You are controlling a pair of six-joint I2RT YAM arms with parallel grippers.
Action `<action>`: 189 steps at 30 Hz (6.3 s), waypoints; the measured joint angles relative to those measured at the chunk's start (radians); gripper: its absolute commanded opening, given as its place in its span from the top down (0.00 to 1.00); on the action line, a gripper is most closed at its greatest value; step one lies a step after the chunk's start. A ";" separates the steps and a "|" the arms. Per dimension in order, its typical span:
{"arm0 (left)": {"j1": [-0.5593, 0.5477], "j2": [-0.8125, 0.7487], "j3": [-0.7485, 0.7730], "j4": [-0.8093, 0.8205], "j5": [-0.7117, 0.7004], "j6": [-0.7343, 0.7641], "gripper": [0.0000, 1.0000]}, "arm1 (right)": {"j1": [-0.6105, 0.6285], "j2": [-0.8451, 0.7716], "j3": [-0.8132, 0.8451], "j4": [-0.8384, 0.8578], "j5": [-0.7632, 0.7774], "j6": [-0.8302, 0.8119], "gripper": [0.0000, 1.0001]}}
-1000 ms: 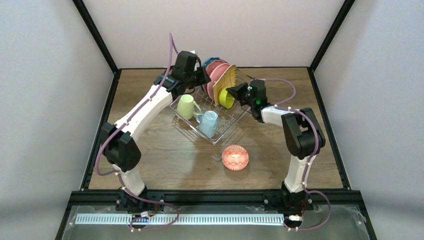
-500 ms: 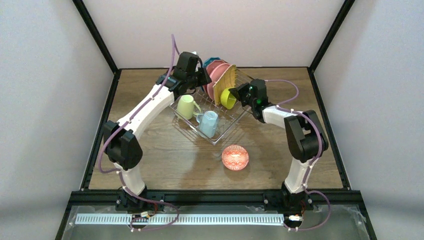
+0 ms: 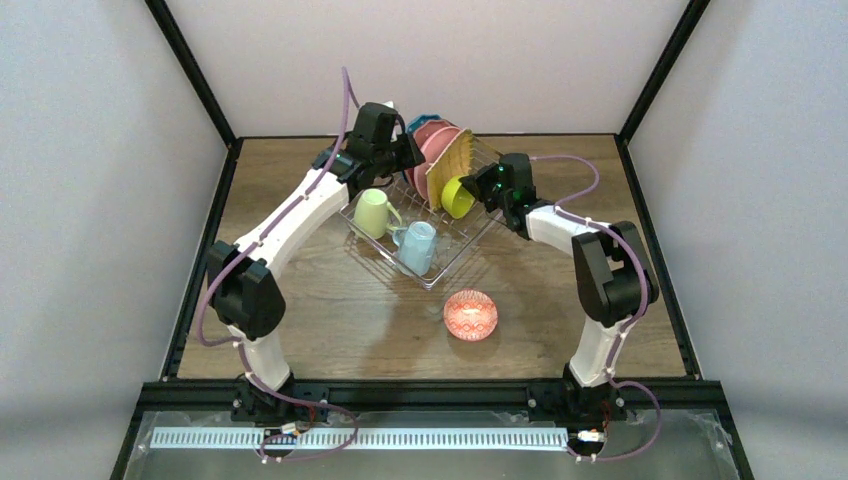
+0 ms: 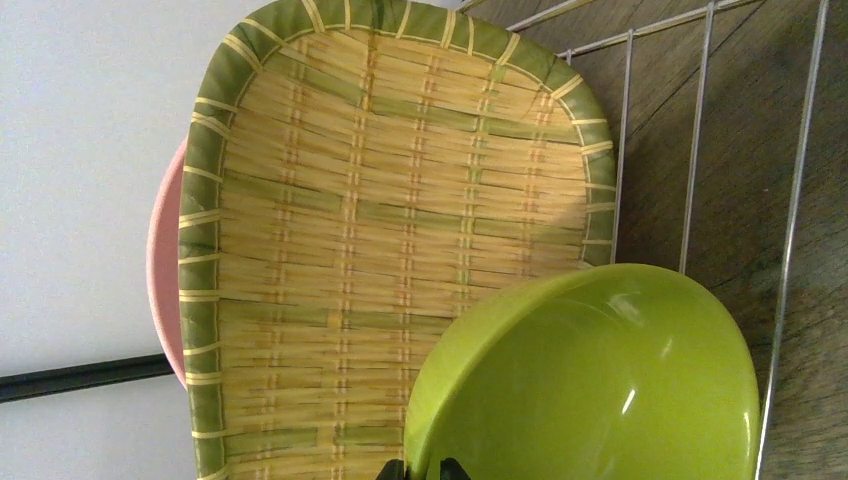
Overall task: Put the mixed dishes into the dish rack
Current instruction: Turn the bowl upside down over the dish rack, then grab the bowl at the center of the board.
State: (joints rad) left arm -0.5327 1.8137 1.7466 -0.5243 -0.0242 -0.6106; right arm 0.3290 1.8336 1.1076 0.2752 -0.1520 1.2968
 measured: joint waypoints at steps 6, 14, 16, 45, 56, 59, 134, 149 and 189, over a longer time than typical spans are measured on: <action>0.000 0.000 0.000 0.000 0.000 -0.007 0.05 | 0.000 0.000 0.009 -0.025 -0.001 -0.003 0.81; -0.006 0.000 0.000 0.000 0.000 -0.012 0.05 | 0.000 -0.003 0.009 -0.035 -0.005 -0.003 0.80; -0.010 0.000 0.000 0.000 0.000 -0.013 0.05 | 0.000 -0.007 0.008 -0.043 -0.006 -0.003 0.80; -0.059 0.000 0.000 -0.001 -0.016 -0.019 0.05 | 0.000 -0.126 -0.070 -0.185 0.025 -0.026 0.80; -0.077 0.000 0.000 -0.002 -0.018 -0.025 0.05 | 0.001 -0.174 -0.071 -0.301 0.071 -0.060 0.80; -0.078 0.000 0.000 -0.002 -0.019 -0.026 0.05 | 0.001 -0.183 -0.071 -0.322 0.080 -0.066 0.80; -0.405 -0.820 -0.869 0.010 -0.019 -0.172 0.05 | 0.439 -0.703 -0.357 -1.123 0.324 -0.284 0.41; -0.410 -0.769 -0.887 0.017 -0.015 -0.172 0.05 | 0.446 -0.631 -0.436 -1.018 0.308 -0.257 0.47; -0.410 -0.605 -0.660 -0.031 -0.015 -0.134 0.04 | 0.491 -0.760 -0.145 -1.135 0.367 -0.274 0.99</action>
State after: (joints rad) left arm -0.9432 1.2083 1.0870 -0.5552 -0.0395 -0.7444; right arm 0.8200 1.0733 0.9623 -0.8597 0.2150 1.0233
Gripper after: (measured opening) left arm 0.959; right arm 0.051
